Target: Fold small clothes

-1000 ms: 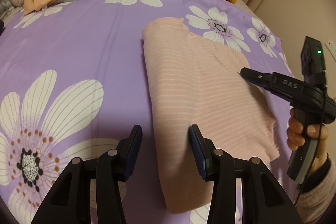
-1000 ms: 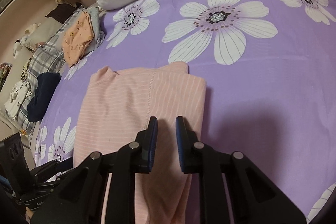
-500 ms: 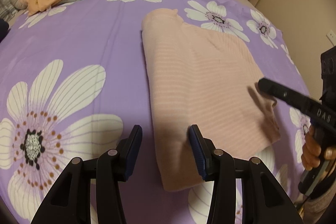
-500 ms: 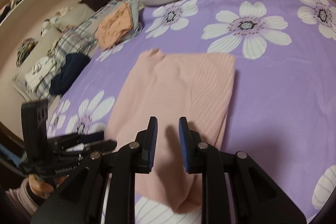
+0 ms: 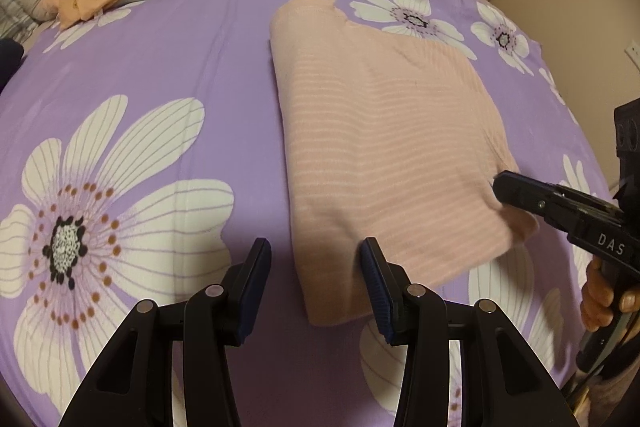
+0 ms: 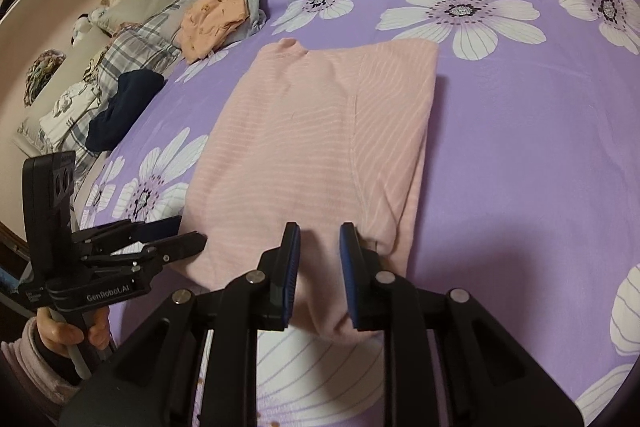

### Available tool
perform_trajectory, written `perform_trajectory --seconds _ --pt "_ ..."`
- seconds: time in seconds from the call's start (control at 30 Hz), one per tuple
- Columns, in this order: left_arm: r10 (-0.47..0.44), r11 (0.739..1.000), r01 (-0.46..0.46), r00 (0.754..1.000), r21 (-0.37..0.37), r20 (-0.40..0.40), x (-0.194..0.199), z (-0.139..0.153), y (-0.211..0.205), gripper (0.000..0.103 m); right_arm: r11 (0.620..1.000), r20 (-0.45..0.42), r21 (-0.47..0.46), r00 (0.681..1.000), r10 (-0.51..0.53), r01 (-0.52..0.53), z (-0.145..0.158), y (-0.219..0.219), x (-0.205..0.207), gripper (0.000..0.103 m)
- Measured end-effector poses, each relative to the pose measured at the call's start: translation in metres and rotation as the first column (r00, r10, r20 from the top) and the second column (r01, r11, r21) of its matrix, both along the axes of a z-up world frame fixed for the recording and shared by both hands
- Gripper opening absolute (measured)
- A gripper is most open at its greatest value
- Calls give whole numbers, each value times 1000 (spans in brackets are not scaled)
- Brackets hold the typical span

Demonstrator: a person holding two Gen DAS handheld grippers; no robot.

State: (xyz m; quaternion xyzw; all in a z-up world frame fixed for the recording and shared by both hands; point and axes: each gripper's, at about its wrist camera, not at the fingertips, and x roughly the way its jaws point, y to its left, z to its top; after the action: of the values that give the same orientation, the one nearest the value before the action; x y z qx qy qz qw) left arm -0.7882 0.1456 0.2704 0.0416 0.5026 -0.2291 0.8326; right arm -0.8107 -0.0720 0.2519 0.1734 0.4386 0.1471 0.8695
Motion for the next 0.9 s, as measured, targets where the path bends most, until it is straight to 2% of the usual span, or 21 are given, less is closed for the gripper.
perform_trajectory --seconds 0.23,0.9 --pt "6 1000 -6 1000 5 -1 -7 0 1 45 1000 -25 -4 1000 2 -2 -8 0 -8 21" --pt "15 1000 -15 1000 15 -1 -20 0 7 45 1000 -37 -11 999 -7 7 -7 1 -24 21"
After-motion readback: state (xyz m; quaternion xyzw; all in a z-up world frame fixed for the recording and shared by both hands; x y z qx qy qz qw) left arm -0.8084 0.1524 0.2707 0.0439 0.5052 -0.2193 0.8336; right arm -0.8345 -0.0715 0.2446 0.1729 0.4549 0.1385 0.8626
